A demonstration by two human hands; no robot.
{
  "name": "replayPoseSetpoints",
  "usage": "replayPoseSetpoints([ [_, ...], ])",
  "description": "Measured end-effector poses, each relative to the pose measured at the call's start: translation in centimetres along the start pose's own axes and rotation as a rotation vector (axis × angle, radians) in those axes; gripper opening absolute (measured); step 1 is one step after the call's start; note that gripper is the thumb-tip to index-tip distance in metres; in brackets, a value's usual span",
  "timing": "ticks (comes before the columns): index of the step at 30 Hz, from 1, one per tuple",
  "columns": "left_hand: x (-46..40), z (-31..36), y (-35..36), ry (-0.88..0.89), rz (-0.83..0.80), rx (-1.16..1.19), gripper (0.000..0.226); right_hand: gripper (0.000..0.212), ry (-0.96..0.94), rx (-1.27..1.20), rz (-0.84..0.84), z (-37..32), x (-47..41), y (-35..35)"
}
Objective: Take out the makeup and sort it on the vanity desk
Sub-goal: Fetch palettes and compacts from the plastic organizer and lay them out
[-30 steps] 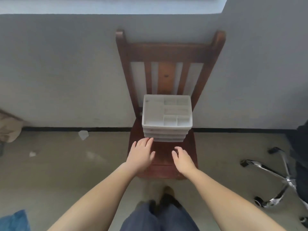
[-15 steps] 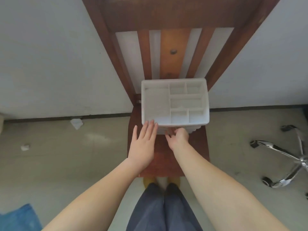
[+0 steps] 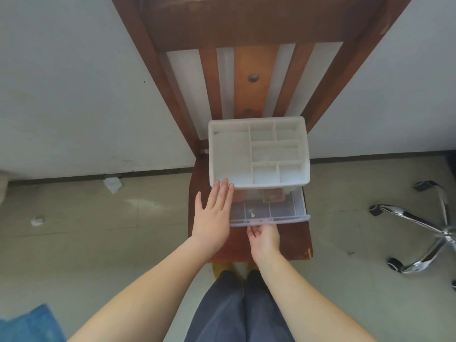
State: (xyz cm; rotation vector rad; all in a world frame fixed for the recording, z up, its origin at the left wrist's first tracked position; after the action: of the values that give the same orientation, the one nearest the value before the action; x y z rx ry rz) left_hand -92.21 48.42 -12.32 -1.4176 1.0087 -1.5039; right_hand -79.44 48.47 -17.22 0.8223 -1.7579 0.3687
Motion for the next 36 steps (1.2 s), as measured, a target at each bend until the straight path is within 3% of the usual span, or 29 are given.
replayPoseSetpoints([
  [6,0.3,-0.2,0.2,0.019,0.01,-0.047,0.076,0.032,0.08,0.115,0.0,0.9,1.1,-4.4],
  [8,0.5,-0.3,-0.2,0.031,0.044,-0.026,0.077,0.029,0.152,0.364,-0.077,-0.4,2.1,-4.9],
  [10,0.8,-0.1,-0.6,0.138,0.143,0.015,0.074,0.024,0.161,0.863,-0.254,-2.6,3.5,-5.0],
  [12,1.2,0.2,0.1,0.359,0.185,0.054,0.062,0.026,0.003,1.273,-0.419,-5.6,4.4,-4.4],
  [14,1.2,0.9,1.0,0.475,0.079,0.038,0.057,0.025,-0.287,1.472,-0.461,-8.5,4.5,-3.1],
  [16,-0.2,1.5,1.8,0.362,-0.07,-0.05,0.067,0.018,-0.678,1.666,-0.402,-10.6,3.6,-1.6],
  [18,-2.1,2.0,1.8,0.217,-0.102,-0.129,0.078,0.028,-0.981,1.977,-0.404,-11.0,1.7,-0.6],
  [20,-3.6,2.1,1.7,0.158,-0.124,-0.186,0.085,0.05,-1.109,2.286,-0.425,-10.1,-0.4,-0.3],
  [22,-4.5,1.9,1.9,0.145,-0.157,-0.224,0.095,0.066,-1.179,2.437,-0.417,-9.0,-1.8,-0.8],
  [24,-4.7,1.6,2.3,0.166,-0.15,-0.263,0.098,0.068,-1.257,2.453,-0.398,-8.6,-2.7,-1.3],
  [27,-4.3,1.3,2.4,0.251,-0.125,-0.205,0.085,0.058,-1.334,2.426,-0.379,-8.8,-2.7,-1.4],
  [29,-3.4,1.2,1.9,0.293,-0.145,-0.031,0.081,0.057,-1.274,2.288,-0.45,-9.3,-1.8,-1.3],
  [31,-2.1,0.8,0.7,0.243,-0.239,0.217,0.086,0.06,-1.051,2.06,-0.548,-10.2,0.2,-1.5],
  [33,-0.2,0.1,-1.0,0.13,-0.47,0.515,0.084,0.062,-0.692,1.855,-0.654,-11.2,2.5,-2.1],
  [36,3.2,-0.4,-1.7,0.058,-0.887,0.871,0.058,0.051,-0.084,1.685,-0.797,-11.3,5.1,-4.4],
])
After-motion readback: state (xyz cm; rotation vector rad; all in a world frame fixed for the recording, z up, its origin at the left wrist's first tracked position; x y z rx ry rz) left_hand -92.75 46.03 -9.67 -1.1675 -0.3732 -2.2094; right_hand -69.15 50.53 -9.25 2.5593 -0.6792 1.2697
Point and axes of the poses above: each hand's wrist, its own x-axis away from the middle knuckle, its own y-axis out of the palm, z = x × y, the point moved 1 cm from there along -x, towards the middle knuckle, and after that the axes turned 1 degree about z, right-handed, at the moved point
